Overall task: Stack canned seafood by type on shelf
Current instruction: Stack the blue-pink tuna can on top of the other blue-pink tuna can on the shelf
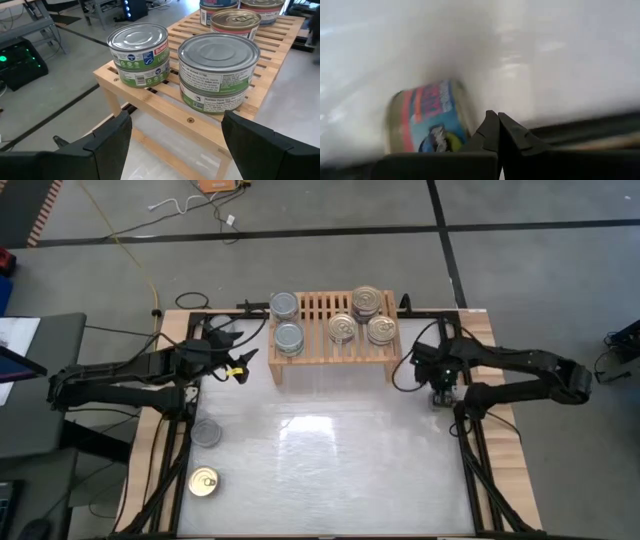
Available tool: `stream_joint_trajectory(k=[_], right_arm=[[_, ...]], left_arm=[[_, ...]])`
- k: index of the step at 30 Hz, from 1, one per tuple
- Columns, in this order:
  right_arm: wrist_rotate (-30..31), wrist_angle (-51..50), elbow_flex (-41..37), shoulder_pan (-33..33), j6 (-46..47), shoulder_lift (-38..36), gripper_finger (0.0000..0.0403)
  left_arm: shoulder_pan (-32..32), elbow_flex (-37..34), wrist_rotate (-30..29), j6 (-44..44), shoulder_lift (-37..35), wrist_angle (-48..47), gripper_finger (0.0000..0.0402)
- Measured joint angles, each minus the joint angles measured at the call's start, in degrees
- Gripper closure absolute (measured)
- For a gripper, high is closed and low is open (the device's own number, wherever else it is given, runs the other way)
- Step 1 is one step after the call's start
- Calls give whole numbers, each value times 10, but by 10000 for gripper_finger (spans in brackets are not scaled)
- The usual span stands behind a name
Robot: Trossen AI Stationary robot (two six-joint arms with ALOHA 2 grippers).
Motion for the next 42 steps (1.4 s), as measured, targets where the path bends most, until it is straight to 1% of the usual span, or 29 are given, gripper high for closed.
stream_joint_trajectory(k=[2,3,6,10,11,13,18,22,27,30,33,36,39,42], right_arm=[[-61,-11,11,21,-20,0,379],[-81,-10,19,32,-25,1,379],[-128,-16,44,63,-34,6,379],[-181,-36,85,96,-37,6,379],[-183,-39,98,103,-27,6,379],[-171,-42,126,118,23,6,379],[-89,-73,206,152,149,6,378],[-86,-72,244,164,235,5,376],[-85,-65,250,154,312,8,358],[-85,-74,250,142,325,15,333],[-85,-86,250,133,325,22,294],[-85,-100,250,130,311,36,241],[-84,-119,250,130,286,56,178],[-83,-139,250,132,231,84,119]], left_arm=[[0,0,0,-1,0,0,104],[0,0,0,-1,0,0,104],[0,0,1,-8,0,0,104],[0,0,1,-47,0,0,104],[0,0,1,-51,0,0,104],[0,0,1,-54,0,-2,104],[0,0,1,-55,0,-2,104],[0,0,1,-55,0,-3,104],[0,0,1,-55,0,-3,104],[0,0,1,-55,0,-3,104],[0,0,1,-55,0,-3,104],[0,0,1,-55,0,-5,104],[0,0,1,-55,0,-7,104],[0,0,1,-55,0,-7,104]])
